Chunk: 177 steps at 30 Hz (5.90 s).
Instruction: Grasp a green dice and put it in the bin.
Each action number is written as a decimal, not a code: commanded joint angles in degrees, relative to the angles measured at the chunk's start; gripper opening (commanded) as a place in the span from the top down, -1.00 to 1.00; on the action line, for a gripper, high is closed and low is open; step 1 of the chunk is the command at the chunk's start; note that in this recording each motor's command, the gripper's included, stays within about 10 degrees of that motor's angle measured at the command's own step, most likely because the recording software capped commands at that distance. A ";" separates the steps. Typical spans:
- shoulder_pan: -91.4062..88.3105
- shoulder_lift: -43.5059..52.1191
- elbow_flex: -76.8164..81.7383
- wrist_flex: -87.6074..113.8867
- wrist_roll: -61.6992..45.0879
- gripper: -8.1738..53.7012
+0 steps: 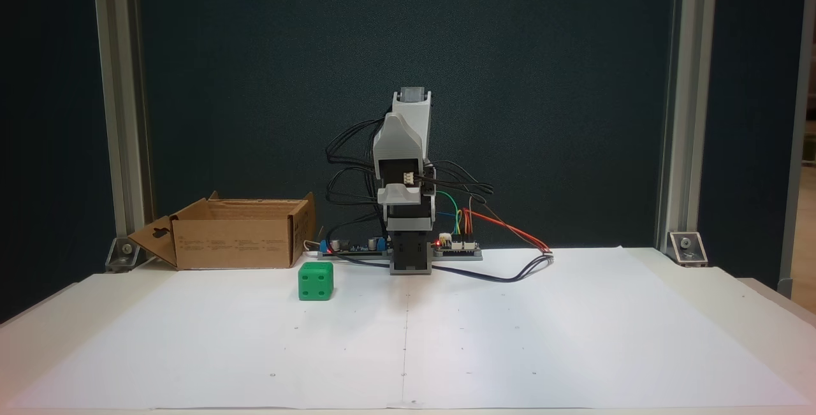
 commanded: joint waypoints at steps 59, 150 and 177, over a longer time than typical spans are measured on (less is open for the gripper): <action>4.92 6.15 2.72 15.47 -2.02 -0.71; 53.88 -23.64 -61.26 135.79 -57.22 -0.83; 54.05 -26.37 -51.86 124.54 -59.85 -0.73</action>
